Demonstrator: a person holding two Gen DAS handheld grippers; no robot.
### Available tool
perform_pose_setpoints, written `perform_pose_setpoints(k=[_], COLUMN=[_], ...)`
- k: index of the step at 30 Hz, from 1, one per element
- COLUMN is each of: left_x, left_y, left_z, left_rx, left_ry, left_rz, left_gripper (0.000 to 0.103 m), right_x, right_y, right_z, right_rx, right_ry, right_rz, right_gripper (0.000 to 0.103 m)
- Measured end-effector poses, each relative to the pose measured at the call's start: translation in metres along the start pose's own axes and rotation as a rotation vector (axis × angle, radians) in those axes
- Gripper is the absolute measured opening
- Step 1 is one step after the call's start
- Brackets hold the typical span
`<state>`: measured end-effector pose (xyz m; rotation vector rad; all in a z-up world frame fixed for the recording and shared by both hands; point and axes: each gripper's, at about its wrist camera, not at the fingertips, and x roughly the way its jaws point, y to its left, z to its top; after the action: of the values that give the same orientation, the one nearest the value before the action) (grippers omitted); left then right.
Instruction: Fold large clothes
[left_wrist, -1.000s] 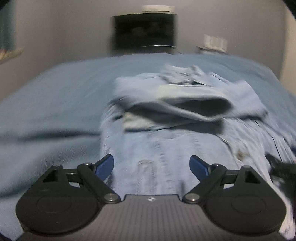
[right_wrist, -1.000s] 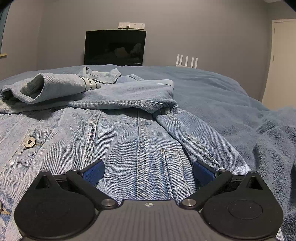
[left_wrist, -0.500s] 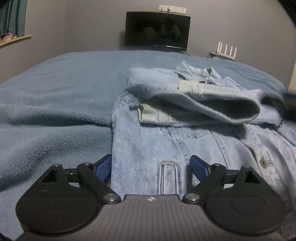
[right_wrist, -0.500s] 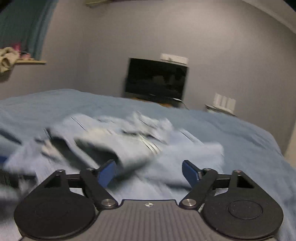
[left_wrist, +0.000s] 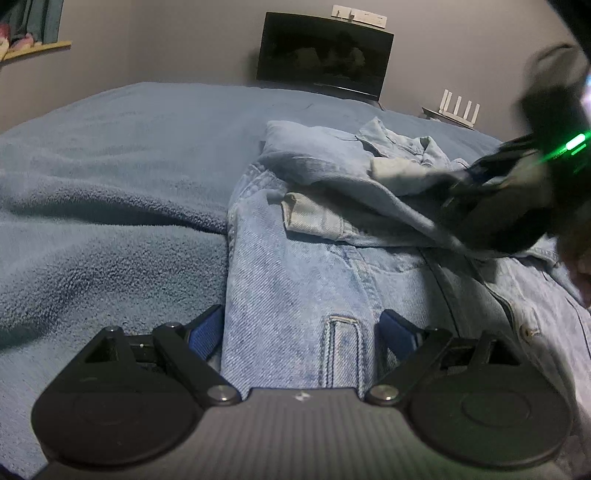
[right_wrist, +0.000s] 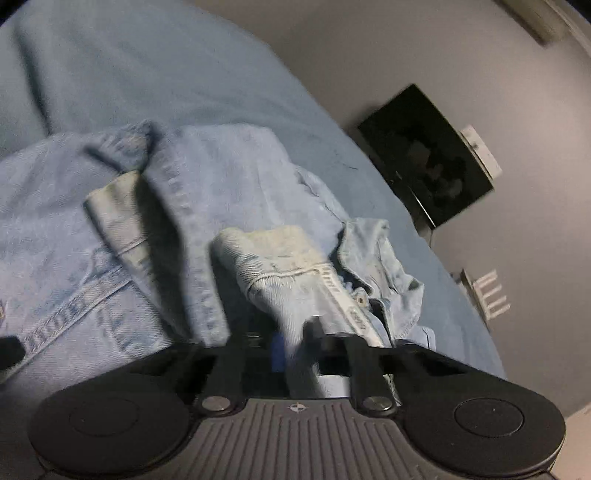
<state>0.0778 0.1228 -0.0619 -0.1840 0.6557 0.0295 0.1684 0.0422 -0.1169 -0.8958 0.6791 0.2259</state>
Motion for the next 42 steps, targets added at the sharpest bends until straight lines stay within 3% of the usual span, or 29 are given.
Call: perform_pose_setpoints(k=[5, 9, 11, 13, 16, 19, 21, 25, 26, 27, 28, 31, 35, 39, 40, 42], left_x=[-0.001, 0.000, 0.001, 0.001, 0.002, 0.003, 0.005, 0.008, 0.008, 0.008, 0.008, 0.008, 0.008, 0.009, 0.009, 0.009], left_y=[-0.001, -0.002, -0.003, -0.004, -0.003, -0.004, -0.004, -0.007, -0.007, -0.007, -0.007, -0.007, -0.007, -0.007, -0.007, -0.007], left_z=[-0.001, -0.002, -0.003, -0.004, -0.005, -0.005, -0.005, -0.006, -0.006, -0.006, -0.006, -0.006, -0.007, -0.007, -0.007, -0.007], left_rx=[0.002, 0.008, 0.014, 0.018, 0.020, 0.022, 0.027, 0.045, 0.048, 0.049, 0.049, 0.048, 0.050, 0.050, 0.051, 0.053], left_ry=[-0.002, -0.006, -0.008, -0.009, -0.011, -0.010, -0.008, -0.005, -0.005, -0.005, -0.005, -0.005, -0.006, -0.006, -0.006, -0.002], left_rz=[0.003, 0.008, 0.012, 0.016, 0.016, 0.018, 0.020, 0.025, 0.026, 0.027, 0.027, 0.027, 0.028, 0.027, 0.025, 0.022], left_gripper=[0.090, 0.090, 0.091, 0.091, 0.092, 0.093, 0.094, 0.096, 0.096, 0.096, 0.096, 0.096, 0.096, 0.097, 0.097, 0.098], right_x=[-0.037, -0.058, -0.059, -0.053, -0.039, -0.047, -0.050, -0.046, -0.044, -0.040, -0.041, -0.055, -0.066, -0.037, -0.030, -0.033], right_y=[-0.073, -0.118, -0.128, -0.132, -0.137, -0.133, -0.134, -0.145, -0.148, -0.154, -0.156, -0.165, -0.168, -0.159, -0.158, -0.162], right_z=[-0.031, -0.087, -0.119, -0.149, -0.194, -0.235, -0.247, -0.261, -0.262, -0.262, -0.258, -0.237, -0.222, -0.213, -0.214, -0.218], right_rx=[0.433, 0.764, 0.909, 1.011, 1.207, 1.431, 1.506, 1.579, 1.585, 1.575, 1.542, 1.381, 1.253, 1.101, 1.093, 1.095], right_ry=[-0.112, -0.108, -0.066, -0.003, 0.085, 0.079, 0.057, 0.038, 0.033, 0.026, 0.013, -0.073, -0.098, 0.088, 0.125, 0.139], right_rz=[-0.064, -0.117, -0.097, -0.060, 0.025, 0.071, 0.069, 0.062, 0.083, 0.101, 0.095, 0.028, -0.056, -0.087, -0.079, -0.086], right_gripper=[0.009, 0.010, 0.015, 0.027, 0.033, 0.045, 0.055, 0.056, 0.052, 0.035, 0.027, 0.021, 0.020, 0.027, 0.033, 0.043])
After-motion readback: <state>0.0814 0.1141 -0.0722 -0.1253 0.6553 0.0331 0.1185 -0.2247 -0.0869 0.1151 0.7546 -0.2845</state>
